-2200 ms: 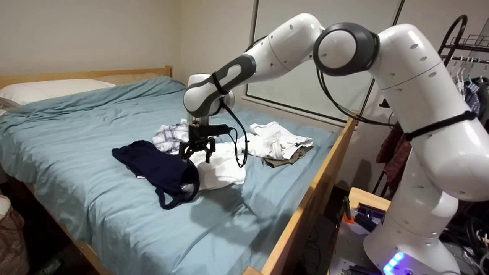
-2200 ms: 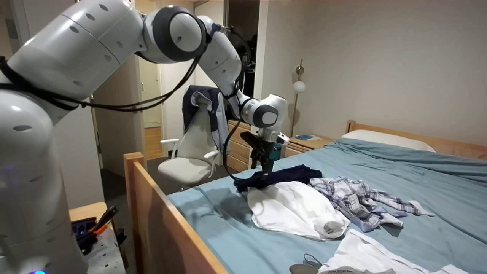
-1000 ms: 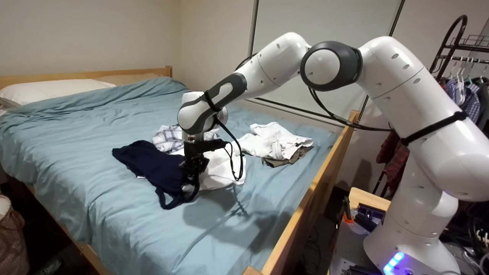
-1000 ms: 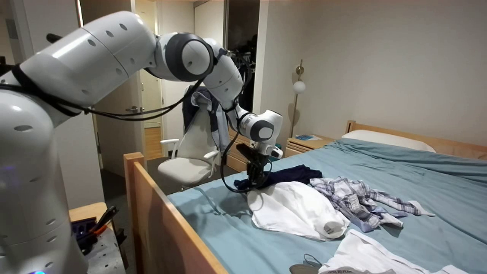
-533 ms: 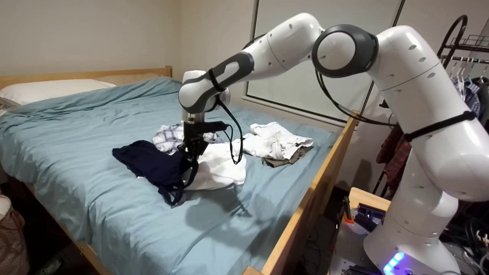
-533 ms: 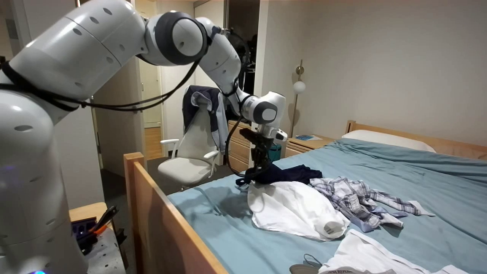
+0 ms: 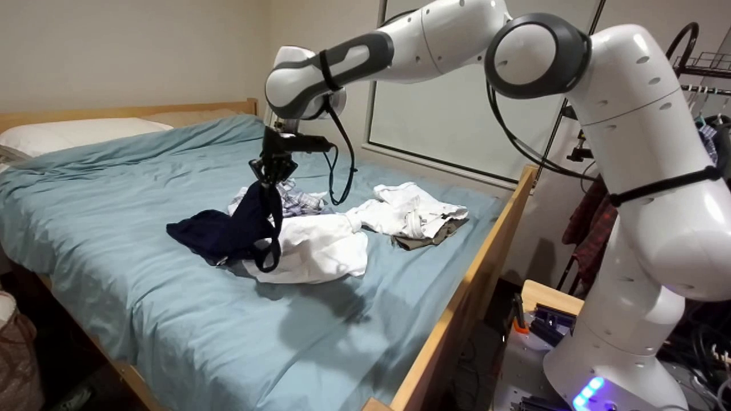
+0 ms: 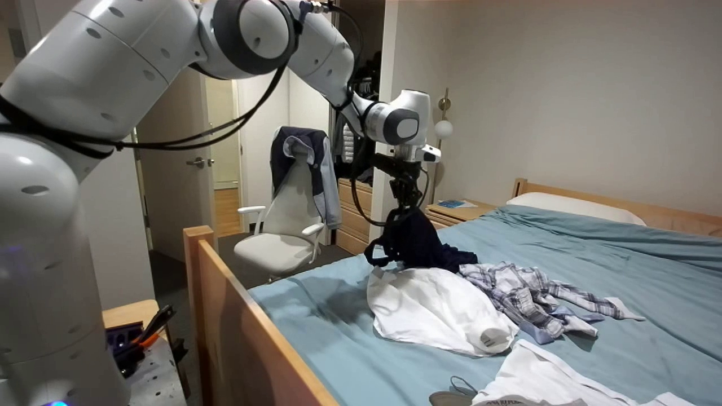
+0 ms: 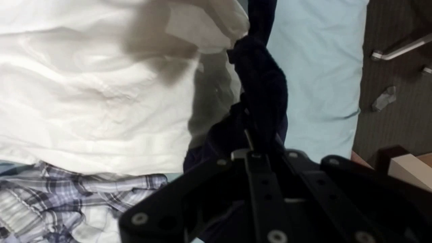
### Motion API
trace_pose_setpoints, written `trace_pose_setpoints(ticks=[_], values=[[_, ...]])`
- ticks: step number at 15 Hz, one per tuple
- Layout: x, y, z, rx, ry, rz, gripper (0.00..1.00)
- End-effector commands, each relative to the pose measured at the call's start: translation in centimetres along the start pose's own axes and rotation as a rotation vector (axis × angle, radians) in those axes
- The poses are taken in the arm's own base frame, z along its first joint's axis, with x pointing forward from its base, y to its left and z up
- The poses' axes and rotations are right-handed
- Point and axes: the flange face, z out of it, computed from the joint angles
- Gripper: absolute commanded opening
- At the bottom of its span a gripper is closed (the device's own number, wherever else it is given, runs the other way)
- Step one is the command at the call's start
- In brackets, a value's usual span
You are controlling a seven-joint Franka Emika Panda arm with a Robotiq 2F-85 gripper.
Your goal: Fold the dark blue vest in half from top to bottom
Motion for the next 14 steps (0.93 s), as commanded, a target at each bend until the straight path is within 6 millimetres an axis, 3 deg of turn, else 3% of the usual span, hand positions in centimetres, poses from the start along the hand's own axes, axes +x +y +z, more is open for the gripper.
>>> trace_pose_setpoints(ticks=[1, 5, 10, 13, 14], values=[[3.1, -3.0, 0.9, 0.037, 0.087, -0.049, 0.07], [5.5, -5.6, 3.2, 0.041, 0.163, -0.061, 0.07], [8.2, -6.2, 1.7, 0.055, 0.290, -0.055, 0.07], [8.6, -5.3, 0.4, 0.066, 0.310, -0.096, 0.07], [8.0, -5.8, 1.2, 0.055, 0.285, -0.070, 0.07]])
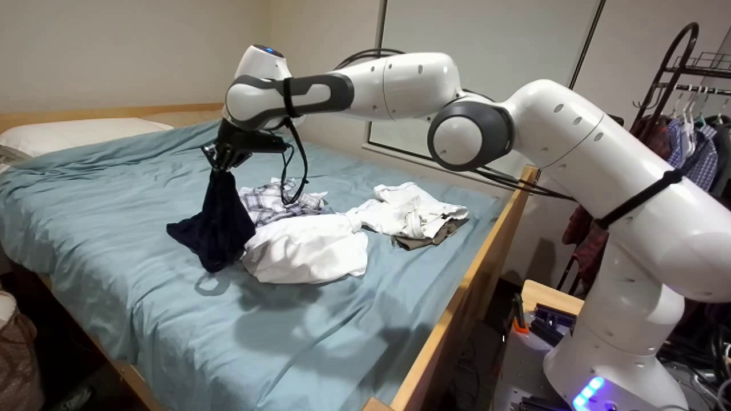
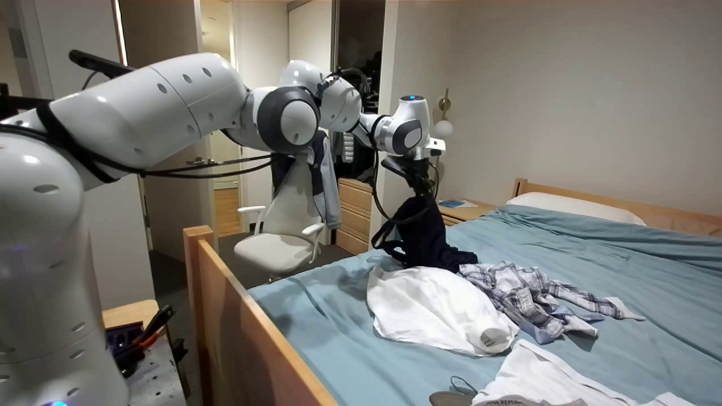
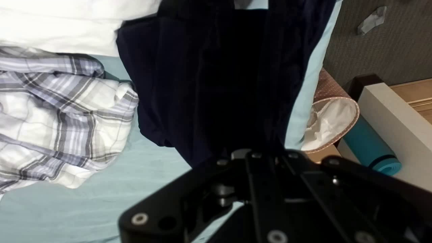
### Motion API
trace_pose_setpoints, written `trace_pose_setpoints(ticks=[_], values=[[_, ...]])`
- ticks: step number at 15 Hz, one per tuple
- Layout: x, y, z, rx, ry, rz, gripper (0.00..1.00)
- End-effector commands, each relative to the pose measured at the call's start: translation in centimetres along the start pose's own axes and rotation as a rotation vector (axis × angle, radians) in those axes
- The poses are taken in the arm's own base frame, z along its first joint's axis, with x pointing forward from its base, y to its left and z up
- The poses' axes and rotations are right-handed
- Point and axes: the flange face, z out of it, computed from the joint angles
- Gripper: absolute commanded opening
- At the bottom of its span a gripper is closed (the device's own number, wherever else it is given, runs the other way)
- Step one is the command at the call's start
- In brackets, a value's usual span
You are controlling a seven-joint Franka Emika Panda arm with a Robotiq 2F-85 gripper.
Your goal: Fold the dark blue vest in half from top to bottom
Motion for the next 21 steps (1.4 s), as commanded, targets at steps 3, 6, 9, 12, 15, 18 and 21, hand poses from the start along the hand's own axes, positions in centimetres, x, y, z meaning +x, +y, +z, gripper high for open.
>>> trace_pose_setpoints(ticks=[3, 6, 9, 12, 15, 18, 21], values=[[0.3, 0.4, -0.3, -0.001, 0.006, -0.004, 0.07], [-0.4, 0.0, -0.1, 0.027, -0.056, 0.001, 0.07], [0.1, -0.1, -0.2, 0.024, -0.060, 0.011, 0.07], [0.6, 0.9, 0.0, -0.035, -0.052, 0.037, 0.07], [-0.8, 2.4, 4.3, -0.082, -0.037, 0.087, 0.07], [-1.7, 3.3, 7.7, -0.107, 0.062, 0.134, 0.07], [-2.0, 3.9, 9.6, -0.101, 0.210, 0.147, 0.07]])
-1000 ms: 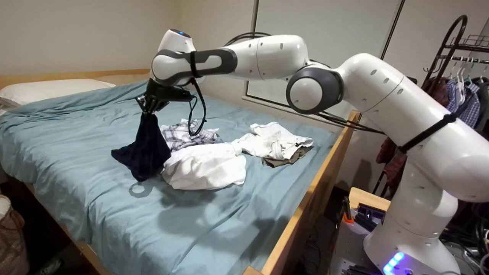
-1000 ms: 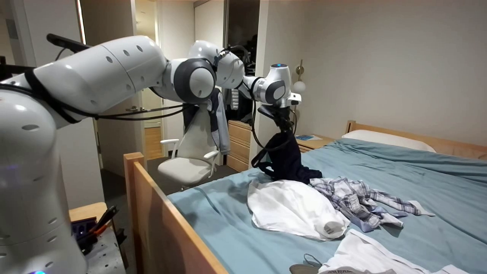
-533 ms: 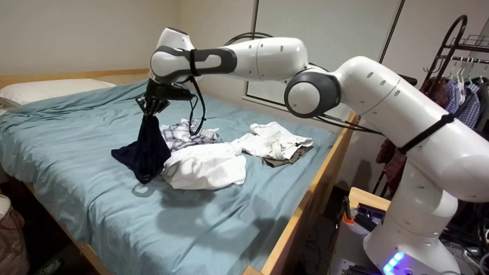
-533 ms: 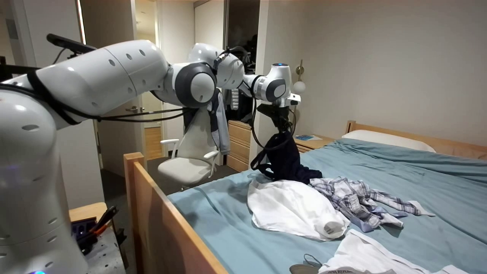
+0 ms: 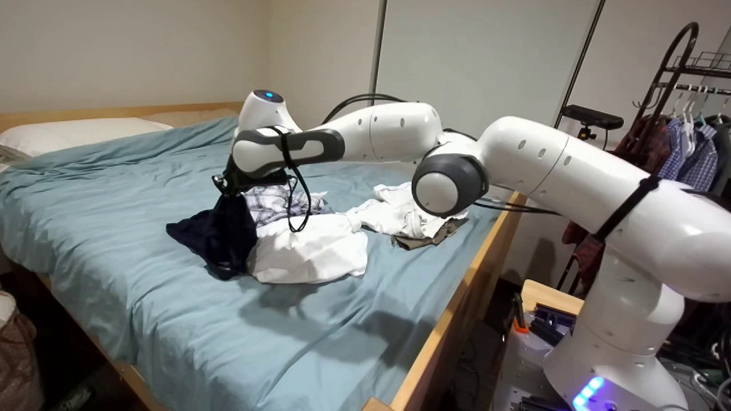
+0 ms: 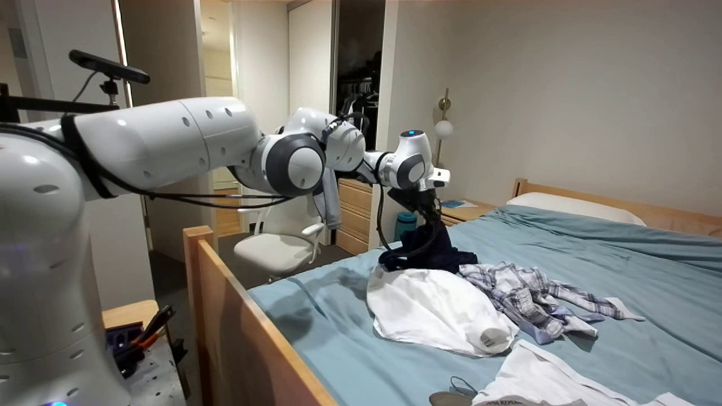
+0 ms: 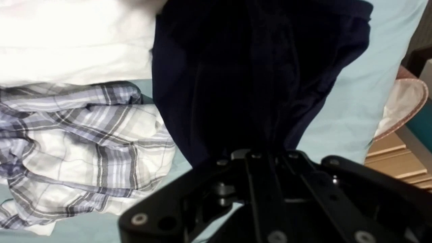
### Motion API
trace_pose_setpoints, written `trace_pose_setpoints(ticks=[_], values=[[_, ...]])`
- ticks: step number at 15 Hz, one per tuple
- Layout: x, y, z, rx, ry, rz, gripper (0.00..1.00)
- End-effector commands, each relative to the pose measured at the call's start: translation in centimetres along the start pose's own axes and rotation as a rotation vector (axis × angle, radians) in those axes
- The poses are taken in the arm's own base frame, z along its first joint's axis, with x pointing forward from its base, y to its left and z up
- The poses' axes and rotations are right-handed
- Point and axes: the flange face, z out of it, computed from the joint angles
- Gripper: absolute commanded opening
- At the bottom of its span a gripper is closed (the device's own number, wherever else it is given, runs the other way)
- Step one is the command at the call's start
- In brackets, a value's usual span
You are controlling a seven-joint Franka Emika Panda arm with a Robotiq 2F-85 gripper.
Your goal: Fold the dark blue vest in half from top to bottom
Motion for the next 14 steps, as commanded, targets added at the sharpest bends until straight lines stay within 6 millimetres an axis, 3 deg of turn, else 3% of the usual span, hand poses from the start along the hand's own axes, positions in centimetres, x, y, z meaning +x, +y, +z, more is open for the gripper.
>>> trace_pose_setpoints(ticks=[1, 7, 11, 12, 14], values=[[-0.09, -0.16, 1.32, 0.016, 0.188, 0.043, 0.07], [-0.15, 0.23, 1.60, 0.033, 0.443, 0.112, 0.07], [-0.05, 0.47, 1.48, 0.011, 0.501, 0.108, 0.07], [-0.05, 0.48, 1.55, 0.002, 0.491, 0.113, 0.32], [-0.07, 0.40, 1.56, 0.000, 0.480, 0.100, 0.37]])
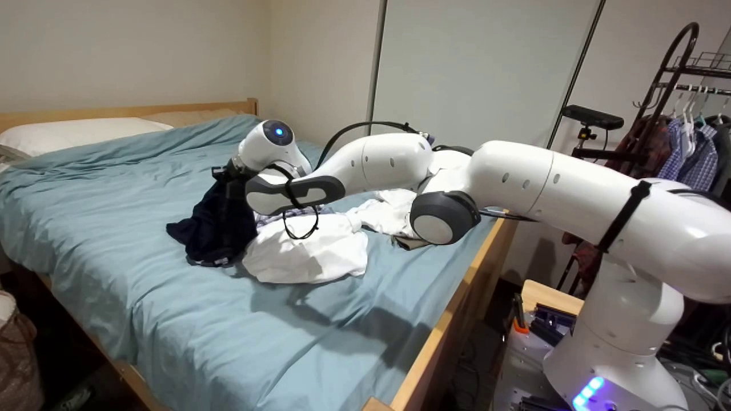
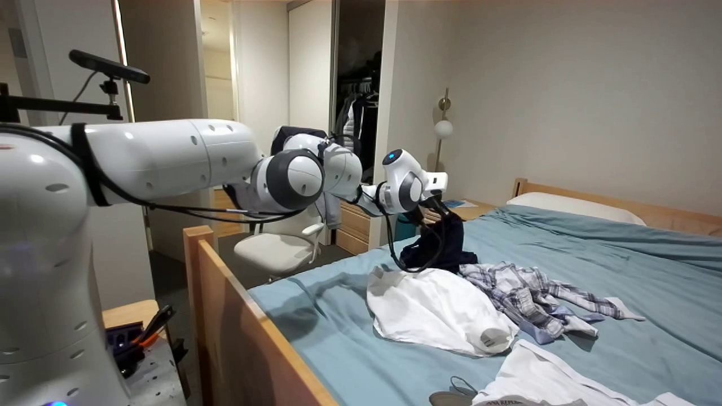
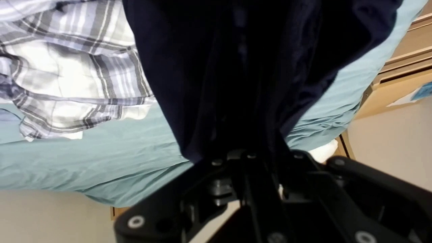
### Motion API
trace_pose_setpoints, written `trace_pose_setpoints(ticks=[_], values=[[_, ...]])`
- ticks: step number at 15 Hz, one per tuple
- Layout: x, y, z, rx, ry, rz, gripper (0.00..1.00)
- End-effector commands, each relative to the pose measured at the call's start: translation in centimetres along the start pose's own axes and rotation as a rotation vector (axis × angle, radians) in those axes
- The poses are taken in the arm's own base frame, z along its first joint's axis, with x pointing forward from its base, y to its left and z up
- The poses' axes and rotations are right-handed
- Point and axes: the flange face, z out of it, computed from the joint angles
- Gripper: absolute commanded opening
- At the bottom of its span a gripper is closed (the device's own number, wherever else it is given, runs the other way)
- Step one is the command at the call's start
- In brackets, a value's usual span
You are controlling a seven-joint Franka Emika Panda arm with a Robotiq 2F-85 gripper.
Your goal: Fold the dark blue vest in half from top to bottom
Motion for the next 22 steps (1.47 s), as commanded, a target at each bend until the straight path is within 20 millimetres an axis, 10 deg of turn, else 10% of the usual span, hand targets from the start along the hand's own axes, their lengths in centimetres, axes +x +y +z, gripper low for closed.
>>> trace_pose_setpoints(ticks=[1, 10, 11, 15, 22], values=[[0.2, -0.5, -0.3, 0.015, 0.020, -0.009, 0.44], [-0.6, -1.0, 0.0, 0.009, -0.155, -0.146, 0.98], [3.9, -2.4, -3.2, 0.012, -0.185, -0.179, 1.00], [10.1, -2.3, -7.8, -0.022, -0.255, -0.251, 1.00], [22.8, 2.6, -18.4, -0.093, -0.280, -0.215, 1.00]])
